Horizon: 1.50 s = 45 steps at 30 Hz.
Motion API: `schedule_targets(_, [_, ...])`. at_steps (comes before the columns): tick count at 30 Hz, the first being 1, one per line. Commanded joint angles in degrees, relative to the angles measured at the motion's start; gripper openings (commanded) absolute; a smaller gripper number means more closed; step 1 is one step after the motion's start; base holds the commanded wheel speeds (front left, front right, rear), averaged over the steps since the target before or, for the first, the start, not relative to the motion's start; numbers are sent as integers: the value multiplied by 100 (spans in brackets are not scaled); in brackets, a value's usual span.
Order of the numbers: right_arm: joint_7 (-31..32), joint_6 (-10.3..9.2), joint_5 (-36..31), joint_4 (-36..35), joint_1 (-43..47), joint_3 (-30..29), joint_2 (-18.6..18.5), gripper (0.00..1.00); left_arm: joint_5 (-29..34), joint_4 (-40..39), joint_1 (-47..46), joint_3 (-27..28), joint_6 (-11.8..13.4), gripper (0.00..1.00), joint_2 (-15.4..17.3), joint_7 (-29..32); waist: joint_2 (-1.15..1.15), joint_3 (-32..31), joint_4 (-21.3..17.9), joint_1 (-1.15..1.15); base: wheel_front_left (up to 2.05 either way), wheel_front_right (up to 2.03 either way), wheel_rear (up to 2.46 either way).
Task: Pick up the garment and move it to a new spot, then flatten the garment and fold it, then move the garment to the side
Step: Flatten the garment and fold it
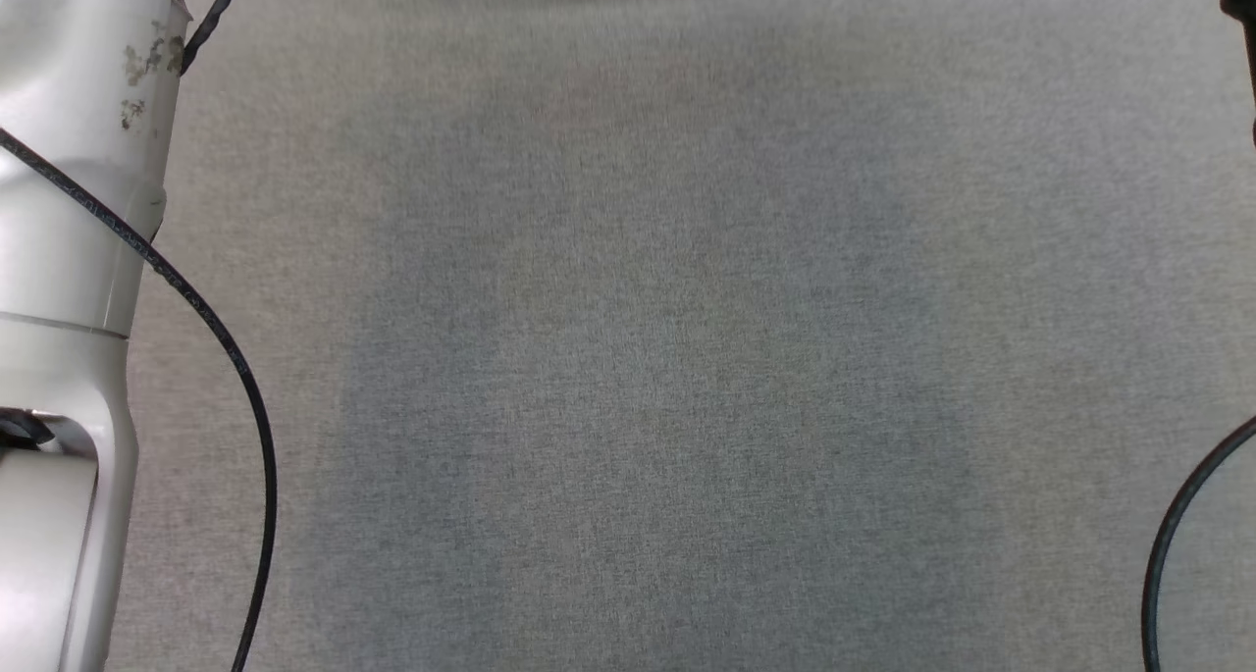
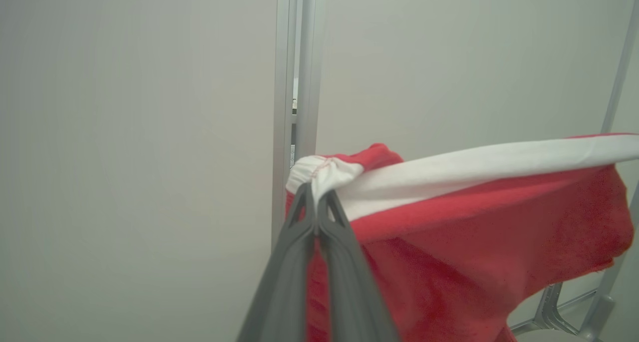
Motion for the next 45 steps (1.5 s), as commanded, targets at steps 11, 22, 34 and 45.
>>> schedule_targets(11, [-225,-10,738,-370,1239,816,29,0,-189,265,1191,-164,-156,0,-265,-627,0,812,-1,0,0,0,0])
schedule_targets(22, [-229,-10,1614,-1856,4172,1135,-406,0,92,-1613,4021,462,-160,0,-470,-625,0,251,88,0,0,0,0])
schedule_targets(34, [236,-10,1996,-2917,6910,775,-391,0,-132,-2741,6460,126,117,0,-204,-77,0,-715,-55,0,0,0,0])
schedule_targets(45, [1674,-10,1436,-4674,9014,-371,-45,0,-374,-4468,8390,-8,877,0,248,1042,0,-1292,47,0,0,0,0])
